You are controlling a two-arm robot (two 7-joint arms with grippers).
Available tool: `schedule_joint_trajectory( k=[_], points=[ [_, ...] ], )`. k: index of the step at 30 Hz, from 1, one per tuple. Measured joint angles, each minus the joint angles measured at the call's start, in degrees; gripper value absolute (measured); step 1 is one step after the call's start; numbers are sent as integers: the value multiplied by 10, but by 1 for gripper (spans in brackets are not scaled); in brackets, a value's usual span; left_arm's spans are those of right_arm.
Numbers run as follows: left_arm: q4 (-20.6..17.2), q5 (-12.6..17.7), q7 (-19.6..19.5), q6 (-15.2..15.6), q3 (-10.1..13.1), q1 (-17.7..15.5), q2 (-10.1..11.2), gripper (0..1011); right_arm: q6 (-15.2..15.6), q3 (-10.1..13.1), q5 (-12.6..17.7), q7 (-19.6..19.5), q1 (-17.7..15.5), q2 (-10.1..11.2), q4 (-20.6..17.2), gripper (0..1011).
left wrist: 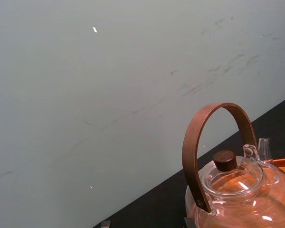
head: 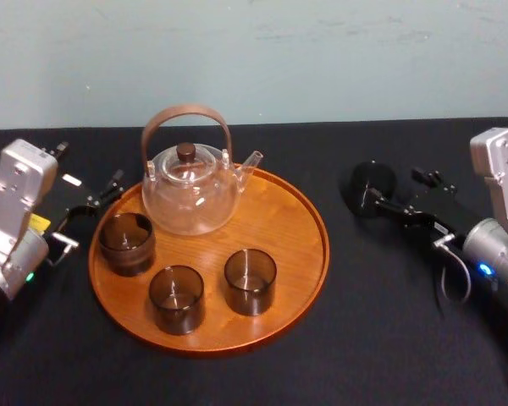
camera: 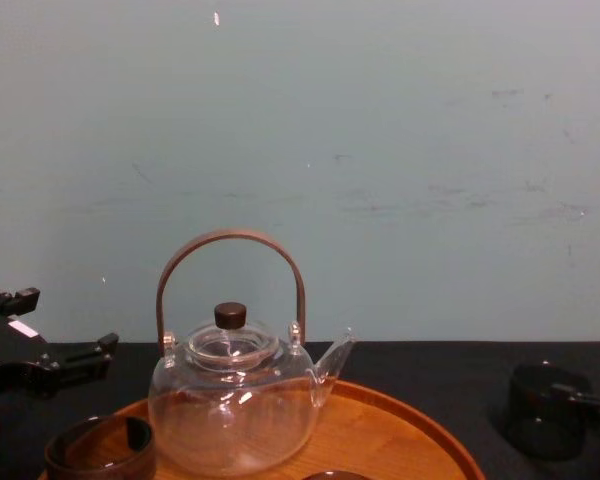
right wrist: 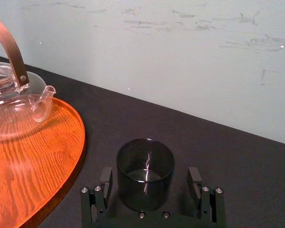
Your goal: Pick up the glass from the table and place it on the tray.
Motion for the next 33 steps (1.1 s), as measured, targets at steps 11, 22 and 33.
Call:
schedule_joint_trajectory(
  k=[11,22,33],
  points=[
    [0,0,0,0,0,0,0,1001,-11,-11,-12,6,33,-15,45,1002],
    [0,0,0,0,0,0,0,1001,-25,-19,-23,14,61,-29,87,1002],
    [0,0,0,0,0,0,0,1001,-29,-28,-29,23,81,-40,119,1002]
  ],
)
